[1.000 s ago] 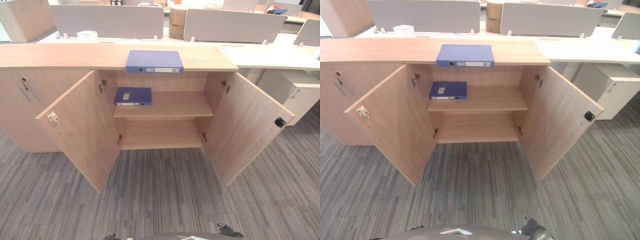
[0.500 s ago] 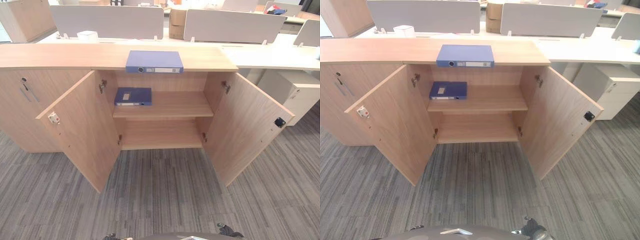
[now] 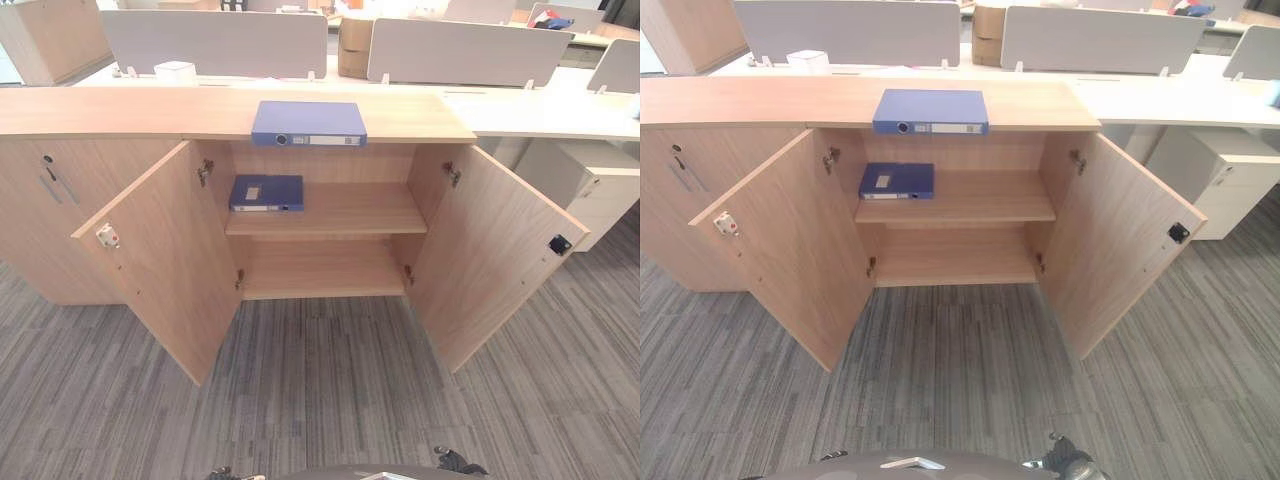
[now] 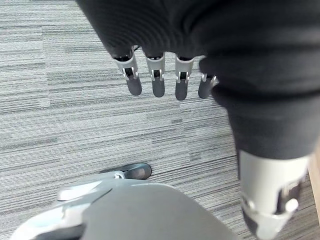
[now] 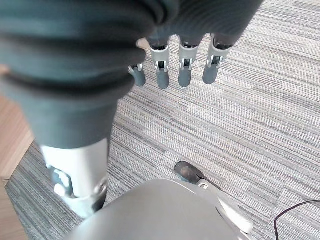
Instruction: Put the empty folder in the office cabinet
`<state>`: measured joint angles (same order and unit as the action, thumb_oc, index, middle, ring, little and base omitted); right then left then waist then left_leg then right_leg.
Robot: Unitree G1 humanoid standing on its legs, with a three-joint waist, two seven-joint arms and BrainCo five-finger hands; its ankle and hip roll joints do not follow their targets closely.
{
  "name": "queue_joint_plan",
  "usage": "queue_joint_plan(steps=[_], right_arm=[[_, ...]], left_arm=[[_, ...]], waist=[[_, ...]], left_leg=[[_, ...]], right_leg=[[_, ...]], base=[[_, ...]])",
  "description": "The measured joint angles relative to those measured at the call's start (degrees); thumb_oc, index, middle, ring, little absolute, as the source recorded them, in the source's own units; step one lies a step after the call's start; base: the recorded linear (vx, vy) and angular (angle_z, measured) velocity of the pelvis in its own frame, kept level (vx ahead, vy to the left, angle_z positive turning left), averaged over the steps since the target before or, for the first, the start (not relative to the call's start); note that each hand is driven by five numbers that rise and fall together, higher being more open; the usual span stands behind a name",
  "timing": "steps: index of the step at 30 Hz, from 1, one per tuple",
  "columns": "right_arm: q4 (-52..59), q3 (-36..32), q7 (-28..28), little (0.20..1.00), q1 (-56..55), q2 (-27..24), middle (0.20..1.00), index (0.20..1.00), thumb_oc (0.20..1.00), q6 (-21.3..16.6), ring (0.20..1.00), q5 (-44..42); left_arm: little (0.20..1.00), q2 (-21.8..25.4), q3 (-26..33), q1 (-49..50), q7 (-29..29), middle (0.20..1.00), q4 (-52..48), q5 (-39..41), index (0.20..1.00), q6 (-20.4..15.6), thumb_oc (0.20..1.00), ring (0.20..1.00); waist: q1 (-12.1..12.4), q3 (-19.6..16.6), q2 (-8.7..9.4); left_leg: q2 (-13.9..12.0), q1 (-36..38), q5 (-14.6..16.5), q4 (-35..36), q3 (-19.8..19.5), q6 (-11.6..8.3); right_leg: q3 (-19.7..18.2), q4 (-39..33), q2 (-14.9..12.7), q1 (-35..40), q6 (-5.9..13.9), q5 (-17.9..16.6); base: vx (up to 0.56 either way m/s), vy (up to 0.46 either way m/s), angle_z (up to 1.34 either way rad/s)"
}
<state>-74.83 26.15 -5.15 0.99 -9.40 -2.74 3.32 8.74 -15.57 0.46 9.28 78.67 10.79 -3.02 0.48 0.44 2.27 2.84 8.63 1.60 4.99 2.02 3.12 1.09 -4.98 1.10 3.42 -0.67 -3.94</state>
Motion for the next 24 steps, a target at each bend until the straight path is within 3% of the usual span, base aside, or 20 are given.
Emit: queue_joint_plan(steps=[24], right_arm=[[0.21,0.02,-0.46,1.000,-0.07,0.05,1.000,1.000,1.000,-0.04,1.000,-0.01]], left_arm=[[1.000,0.28,0.21,0.01,-0.14,1.000,0.02,0.16,1.000,-0.02,1.000,1.000]], waist=[[0.04,0.48,0.42]], left_leg=[[-0.28,-0.07,0.16,-0.26,-0.86,-0.45]], right_leg=[[0.95,-0.01,0.15,0.21,-0.28,0.22]], base=[[0.00,-0.018,0.01]])
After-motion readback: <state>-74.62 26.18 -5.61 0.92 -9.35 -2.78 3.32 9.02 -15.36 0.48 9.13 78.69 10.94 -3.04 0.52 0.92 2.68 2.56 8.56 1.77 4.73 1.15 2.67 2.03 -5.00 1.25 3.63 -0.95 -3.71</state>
